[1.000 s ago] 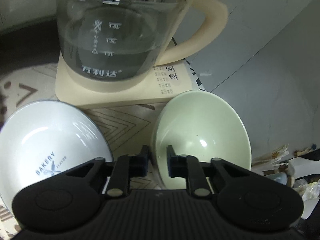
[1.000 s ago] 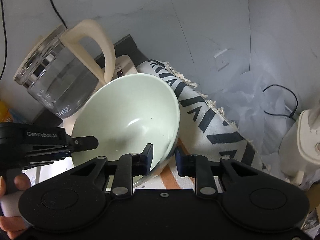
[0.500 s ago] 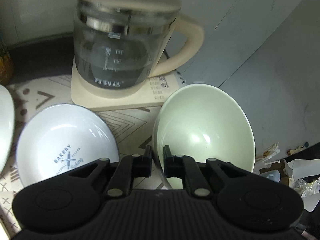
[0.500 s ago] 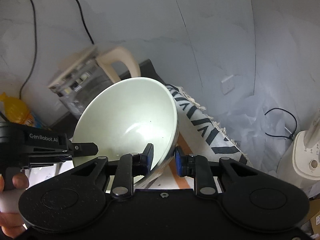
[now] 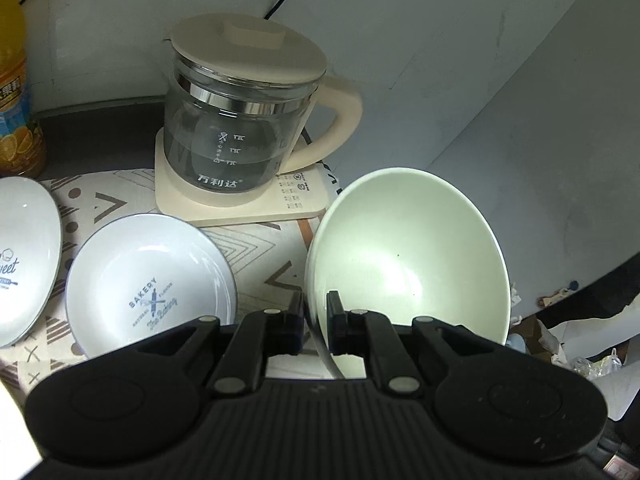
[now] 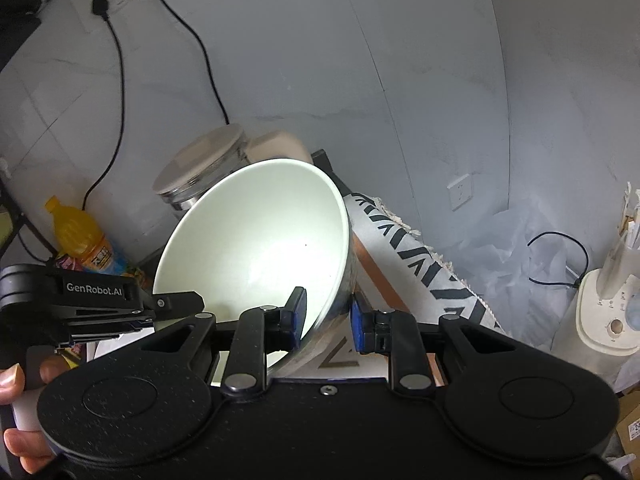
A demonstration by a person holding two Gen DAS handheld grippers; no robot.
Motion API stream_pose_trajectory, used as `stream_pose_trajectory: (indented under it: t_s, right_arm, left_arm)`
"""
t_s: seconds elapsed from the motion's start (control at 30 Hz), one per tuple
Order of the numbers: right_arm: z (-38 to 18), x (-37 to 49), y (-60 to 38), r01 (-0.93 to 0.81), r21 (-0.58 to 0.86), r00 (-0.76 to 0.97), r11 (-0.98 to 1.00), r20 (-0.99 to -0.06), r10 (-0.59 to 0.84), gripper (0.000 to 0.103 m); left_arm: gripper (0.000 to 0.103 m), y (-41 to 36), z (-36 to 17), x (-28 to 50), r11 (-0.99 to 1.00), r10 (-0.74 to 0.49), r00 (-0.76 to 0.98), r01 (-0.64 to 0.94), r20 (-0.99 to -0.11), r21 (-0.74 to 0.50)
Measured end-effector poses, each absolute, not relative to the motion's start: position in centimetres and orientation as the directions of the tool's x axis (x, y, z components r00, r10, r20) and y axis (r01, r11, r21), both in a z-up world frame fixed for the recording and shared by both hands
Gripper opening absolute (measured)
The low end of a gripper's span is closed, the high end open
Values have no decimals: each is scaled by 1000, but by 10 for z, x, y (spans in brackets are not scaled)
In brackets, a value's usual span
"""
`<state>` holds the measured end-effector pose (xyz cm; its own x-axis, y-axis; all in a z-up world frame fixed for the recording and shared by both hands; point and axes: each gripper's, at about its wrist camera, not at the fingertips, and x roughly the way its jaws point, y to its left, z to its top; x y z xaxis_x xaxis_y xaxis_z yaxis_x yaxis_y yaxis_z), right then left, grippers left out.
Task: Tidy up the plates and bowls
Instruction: 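Carry the small green bowl with the right gripper onto the bowl stack and release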
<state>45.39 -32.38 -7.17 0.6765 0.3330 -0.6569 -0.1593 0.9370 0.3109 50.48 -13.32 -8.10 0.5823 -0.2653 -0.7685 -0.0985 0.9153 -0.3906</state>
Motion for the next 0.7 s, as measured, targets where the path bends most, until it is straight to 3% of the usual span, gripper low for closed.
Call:
stream_pose_trajectory:
  t_s: [0.7]
  right_arm:
    - [-77,364,-296,-175,289,637,941,-695,332,23]
  left_arm:
    - [9,-107,-75,402,910,-265,564,-121,-782,-396]
